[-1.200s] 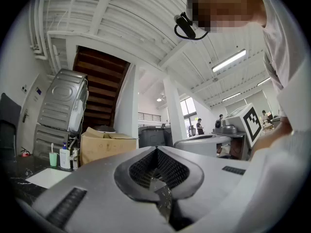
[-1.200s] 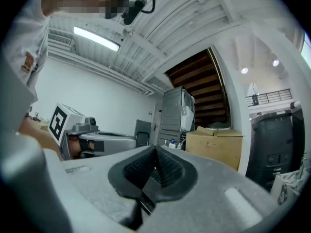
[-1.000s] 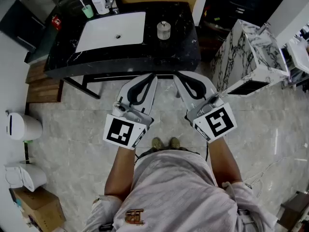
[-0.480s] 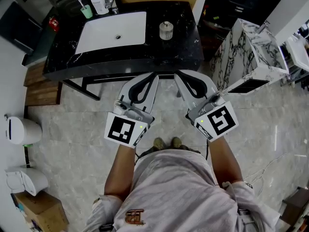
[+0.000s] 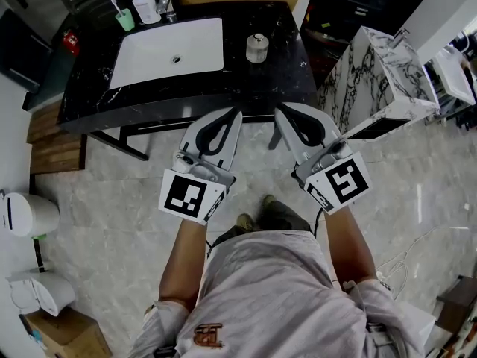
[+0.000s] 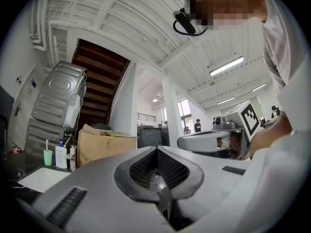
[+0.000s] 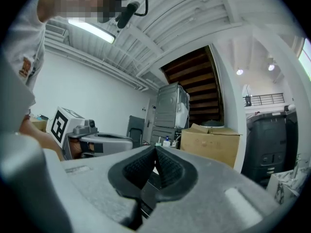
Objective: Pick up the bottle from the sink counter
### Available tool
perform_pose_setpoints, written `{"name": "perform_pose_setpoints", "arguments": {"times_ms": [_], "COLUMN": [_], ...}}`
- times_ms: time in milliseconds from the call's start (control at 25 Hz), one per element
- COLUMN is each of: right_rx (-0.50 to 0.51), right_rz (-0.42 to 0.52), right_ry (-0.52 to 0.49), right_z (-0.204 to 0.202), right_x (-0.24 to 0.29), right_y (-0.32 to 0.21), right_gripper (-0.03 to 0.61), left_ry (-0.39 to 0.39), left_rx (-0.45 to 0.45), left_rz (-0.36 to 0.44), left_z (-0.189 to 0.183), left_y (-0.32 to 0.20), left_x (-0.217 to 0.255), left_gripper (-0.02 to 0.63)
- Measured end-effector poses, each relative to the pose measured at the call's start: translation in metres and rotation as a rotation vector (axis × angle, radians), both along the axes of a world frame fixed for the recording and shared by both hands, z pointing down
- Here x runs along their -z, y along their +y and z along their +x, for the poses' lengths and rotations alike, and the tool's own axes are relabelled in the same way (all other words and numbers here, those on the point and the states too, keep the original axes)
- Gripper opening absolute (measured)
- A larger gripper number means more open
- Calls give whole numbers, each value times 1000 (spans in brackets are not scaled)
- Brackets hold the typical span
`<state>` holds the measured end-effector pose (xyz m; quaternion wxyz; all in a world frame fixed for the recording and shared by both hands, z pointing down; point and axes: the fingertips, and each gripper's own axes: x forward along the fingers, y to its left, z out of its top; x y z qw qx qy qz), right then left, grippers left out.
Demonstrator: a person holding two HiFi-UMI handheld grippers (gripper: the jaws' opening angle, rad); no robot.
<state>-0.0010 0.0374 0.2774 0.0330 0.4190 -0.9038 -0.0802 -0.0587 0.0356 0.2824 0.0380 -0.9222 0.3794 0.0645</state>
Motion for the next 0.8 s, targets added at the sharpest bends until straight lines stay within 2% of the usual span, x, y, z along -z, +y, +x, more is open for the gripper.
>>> {"name": "perform_pose_setpoints", "arguments": {"times_ms": [360, 800], "right_rx": [-16, 6], "right_rz": [-12, -30], "right_ry": [23, 31], "right_z": [-2, 9], "right_x": [-7, -21], "right_y": [-48, -139], "right_gripper": [0, 17], "left_ry": [5, -17], "left_rx": [-4, 41], "left_rz": [-5, -15], "left_z": [-3, 3], "left_y": [-42, -127], "left_x": [-4, -13], "left_gripper": [0, 0]}}
